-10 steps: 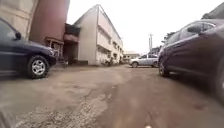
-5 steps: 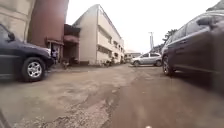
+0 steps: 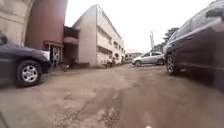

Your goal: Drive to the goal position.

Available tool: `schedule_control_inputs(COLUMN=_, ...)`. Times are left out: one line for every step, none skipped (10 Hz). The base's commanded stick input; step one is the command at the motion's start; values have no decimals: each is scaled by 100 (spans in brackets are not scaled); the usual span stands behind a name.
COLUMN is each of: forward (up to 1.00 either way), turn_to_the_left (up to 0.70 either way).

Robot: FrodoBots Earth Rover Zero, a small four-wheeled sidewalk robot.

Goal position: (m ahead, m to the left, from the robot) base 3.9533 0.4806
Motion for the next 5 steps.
schedule_control_inputs(forward=50, turn_to_the_left=0)
schedule_control_inputs(forward=50, turn_to_the_left=0)
schedule_control_inputs(forward=50, turn_to_the_left=0)
schedule_control_inputs(forward=50, turn_to_the_left=0)
schedule_control_inputs(forward=50, turn_to_the_left=0)
